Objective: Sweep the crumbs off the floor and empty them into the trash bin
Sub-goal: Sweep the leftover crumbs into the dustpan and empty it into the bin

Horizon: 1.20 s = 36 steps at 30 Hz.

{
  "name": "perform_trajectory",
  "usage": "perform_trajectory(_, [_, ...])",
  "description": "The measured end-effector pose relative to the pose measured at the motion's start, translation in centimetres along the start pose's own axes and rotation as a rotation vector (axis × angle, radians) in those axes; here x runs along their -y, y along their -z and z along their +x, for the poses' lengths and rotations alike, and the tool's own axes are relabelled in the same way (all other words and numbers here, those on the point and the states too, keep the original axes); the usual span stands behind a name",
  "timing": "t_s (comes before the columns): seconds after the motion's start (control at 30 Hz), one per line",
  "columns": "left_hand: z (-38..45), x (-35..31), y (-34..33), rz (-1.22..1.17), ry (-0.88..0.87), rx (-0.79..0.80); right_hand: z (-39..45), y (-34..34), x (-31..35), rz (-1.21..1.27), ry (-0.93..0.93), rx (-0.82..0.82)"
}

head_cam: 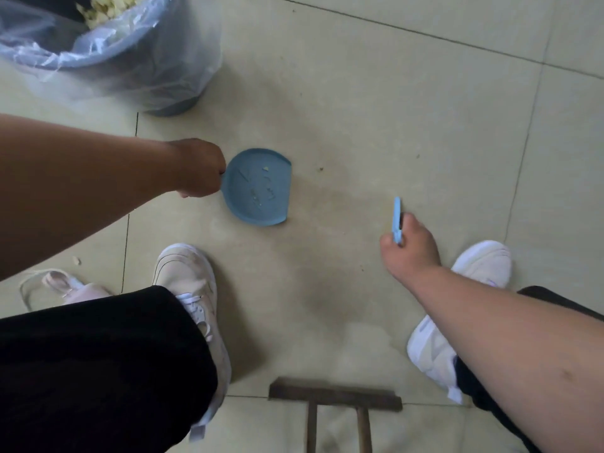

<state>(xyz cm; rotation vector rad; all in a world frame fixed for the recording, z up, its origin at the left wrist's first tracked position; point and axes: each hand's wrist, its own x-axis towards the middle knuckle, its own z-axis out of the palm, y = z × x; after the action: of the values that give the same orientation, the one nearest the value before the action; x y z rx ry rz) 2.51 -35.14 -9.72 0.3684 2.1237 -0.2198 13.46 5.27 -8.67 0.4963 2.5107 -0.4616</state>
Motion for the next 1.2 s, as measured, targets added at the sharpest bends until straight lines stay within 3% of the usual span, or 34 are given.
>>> perform_trajectory(0.2, [-0.6,-1.8,0.7,-0.068,-0.001,0.036,-2.1,-4.3,6.0,0.116,0.051,0.091])
perform_trajectory(0.5, [-0.9,-3.0,0.4,-0.266,0.031,0.074,-1.0,-3.9,13.8,0.442,0.173,0.355])
perform_trajectory(0.7, [-0.3,-1.9,0.3,-0.569,0.086,0.071,3.0,-0.6,11.8,0.454,0.029,0.107])
perform_trajectory(0.83, [-0.7,-1.7,1.2,-0.648,0.086,0.055,5.2,2.3,9.6,0.547,-0.107,-0.040])
perform_trajectory(1.0, [-1.5,-2.1,4.6,-0.729,0.077,-0.027,5.7,6.4,10.6,0.688,-0.093,-0.084])
perform_trajectory(1.2, [-4.2,-3.0,9.7,-0.857,0.073,-0.152,4.8,11.2,15.3,0.813,0.048,-0.065])
